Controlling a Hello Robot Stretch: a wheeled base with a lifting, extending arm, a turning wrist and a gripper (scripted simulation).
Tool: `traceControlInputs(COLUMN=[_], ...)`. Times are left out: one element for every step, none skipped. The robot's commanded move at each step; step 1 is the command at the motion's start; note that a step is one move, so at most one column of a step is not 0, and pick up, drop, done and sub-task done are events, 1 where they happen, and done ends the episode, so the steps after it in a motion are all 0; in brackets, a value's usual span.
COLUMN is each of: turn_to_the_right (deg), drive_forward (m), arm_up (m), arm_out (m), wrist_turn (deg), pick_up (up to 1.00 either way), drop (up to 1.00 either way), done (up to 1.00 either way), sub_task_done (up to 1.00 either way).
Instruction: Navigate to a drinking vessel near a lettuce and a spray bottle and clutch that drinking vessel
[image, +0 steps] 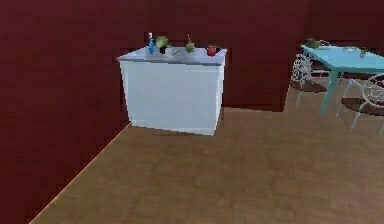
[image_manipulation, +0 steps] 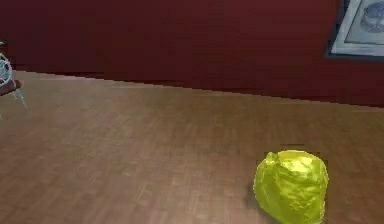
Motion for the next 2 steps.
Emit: traceControlInputs(turn_to_the_right=[0.0, 0.0], drive_forward=[1.00, 0.60], arm_up=[0.00, 0.00], arm_out=[0.00, 0.00], wrist_turn=[0.0, 0.0], pick_up=[0.00, 0.00], drop=[0.00, 0.00], done=[0.00, 0.00], sub_task_done=[0.00, 0.00])
